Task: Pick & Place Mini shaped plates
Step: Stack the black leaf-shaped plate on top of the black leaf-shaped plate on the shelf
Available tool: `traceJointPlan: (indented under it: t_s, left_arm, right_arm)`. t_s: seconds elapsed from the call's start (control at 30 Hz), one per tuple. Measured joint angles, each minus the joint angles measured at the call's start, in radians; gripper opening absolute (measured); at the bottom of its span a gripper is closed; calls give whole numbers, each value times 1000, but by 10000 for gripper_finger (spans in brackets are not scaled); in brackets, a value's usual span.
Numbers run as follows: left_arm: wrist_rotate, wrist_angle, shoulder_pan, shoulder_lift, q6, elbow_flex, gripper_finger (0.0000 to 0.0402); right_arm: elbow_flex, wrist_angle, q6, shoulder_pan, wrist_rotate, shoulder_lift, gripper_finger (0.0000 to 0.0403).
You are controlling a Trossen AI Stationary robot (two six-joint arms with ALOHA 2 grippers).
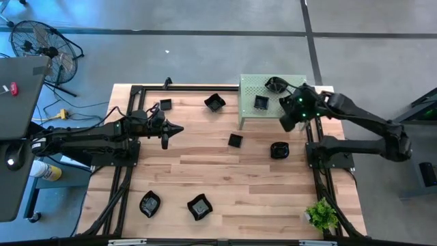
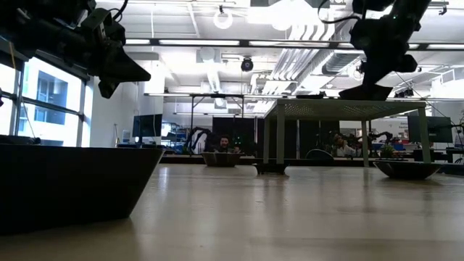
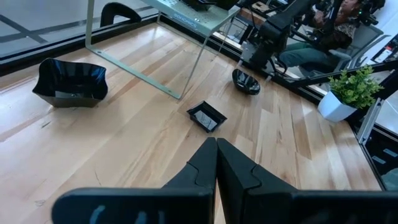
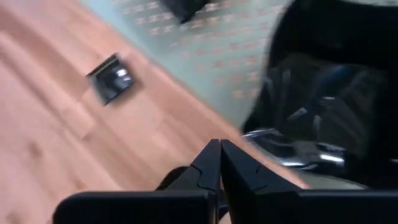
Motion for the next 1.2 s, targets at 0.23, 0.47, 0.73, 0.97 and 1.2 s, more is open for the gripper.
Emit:
traceJointPlan:
  t_s: [0.23,0.47,0.73,0.97,1.2]
  left_arm:
    - [-3,-1,0,0,3,0,1]
    - [0,-15,0,0,3,0,1]
    - [108,-329,0,0,68,118,1]
    - [224,-549,-27,17,10,185,1]
    - [152,-671,-271,85,-232,189,1]
  right_arm:
    - [-5,4,36,1,86,0,3]
    - [36,-6,31,10,59,-9,8]
    - [80,69,61,188,63,-42,2]
    - [36,208,111,371,133,-40,2]
    - [36,240,112,442,181,-41,2]
